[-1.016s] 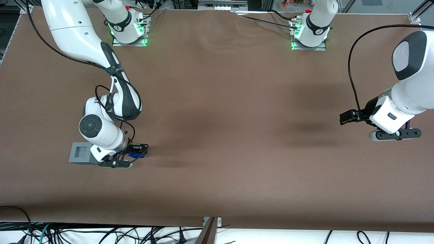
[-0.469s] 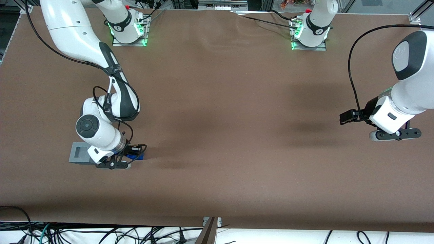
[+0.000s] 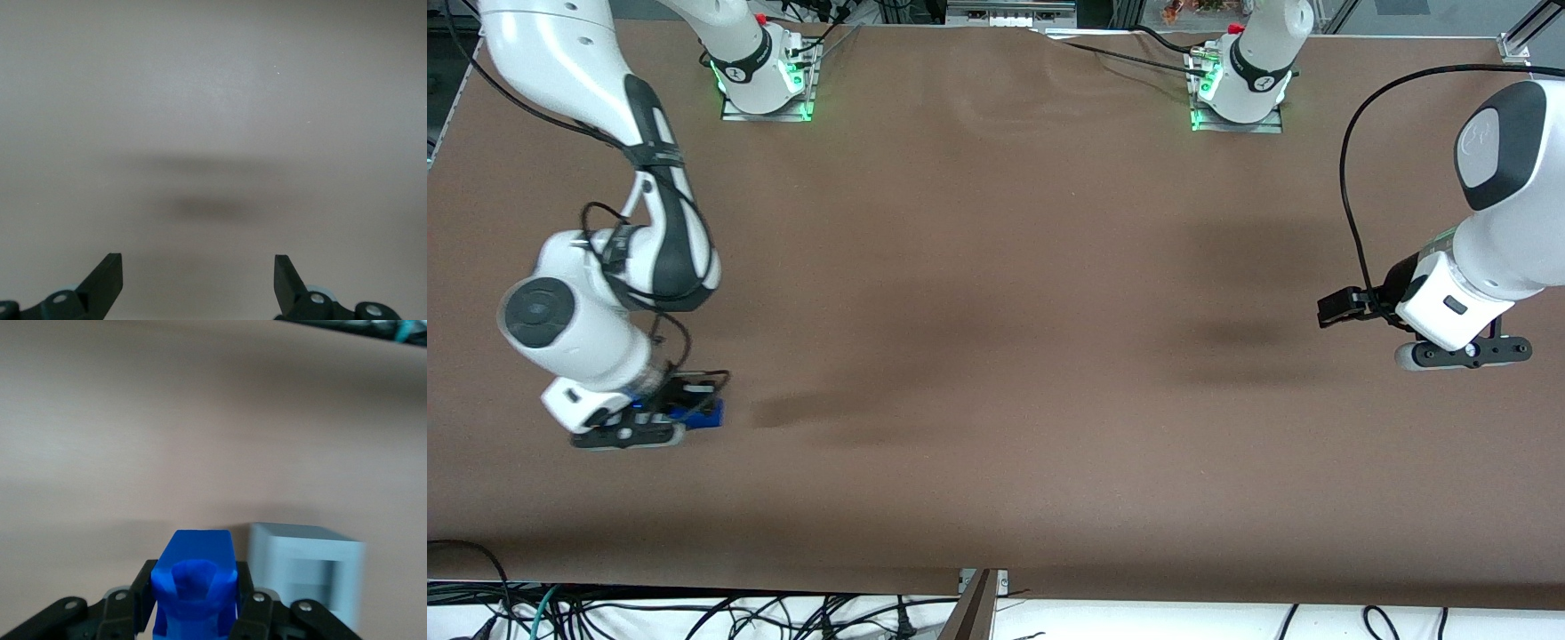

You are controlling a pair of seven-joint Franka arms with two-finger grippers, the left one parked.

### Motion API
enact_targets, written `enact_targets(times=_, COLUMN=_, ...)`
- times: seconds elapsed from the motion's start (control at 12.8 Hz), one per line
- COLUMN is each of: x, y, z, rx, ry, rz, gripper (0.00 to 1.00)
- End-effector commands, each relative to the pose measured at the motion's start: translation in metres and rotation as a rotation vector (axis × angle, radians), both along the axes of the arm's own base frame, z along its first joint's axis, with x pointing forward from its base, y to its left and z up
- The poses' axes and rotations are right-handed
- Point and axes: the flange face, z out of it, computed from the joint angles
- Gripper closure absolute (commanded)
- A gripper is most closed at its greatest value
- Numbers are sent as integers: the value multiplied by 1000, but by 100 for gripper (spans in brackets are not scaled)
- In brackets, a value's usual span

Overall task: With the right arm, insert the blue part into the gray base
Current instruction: 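Carry the blue block over the gray base's recess, then lower the blue block into the recess of the gray base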

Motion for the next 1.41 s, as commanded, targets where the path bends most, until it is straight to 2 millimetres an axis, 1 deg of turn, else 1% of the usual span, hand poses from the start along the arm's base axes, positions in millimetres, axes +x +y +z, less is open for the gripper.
enact_targets(times=0.0, x=-6, y=-52, z=11, rx=1, ry=28, rz=17, gripper=83)
enact_targets(times=0.08, x=-7, y=-74, z=11, rx=0, ry=33, rz=23, gripper=83)
enact_targets(times=0.16, x=-8, y=-91, z=10, rx=13, ry=36, rz=20, gripper=83)
enact_targets(times=0.23, x=-9, y=-103, z=6, rx=32, ry=42, rz=17, gripper=83)
enact_targets(times=0.31, x=-10, y=-110, z=3, rx=48, ry=45, rz=17, gripper=83)
enact_targets(times=0.7, x=-11, y=-109, z=-11, rx=64, ry=65, rz=9, gripper=83)
enact_targets(times=0.94, x=-11, y=-110, z=-28, rx=63, ry=85, rz=10, gripper=83)
enact_targets(times=1.33, x=-11, y=-110, z=-39, rx=72, ry=97, rz=2, gripper=83)
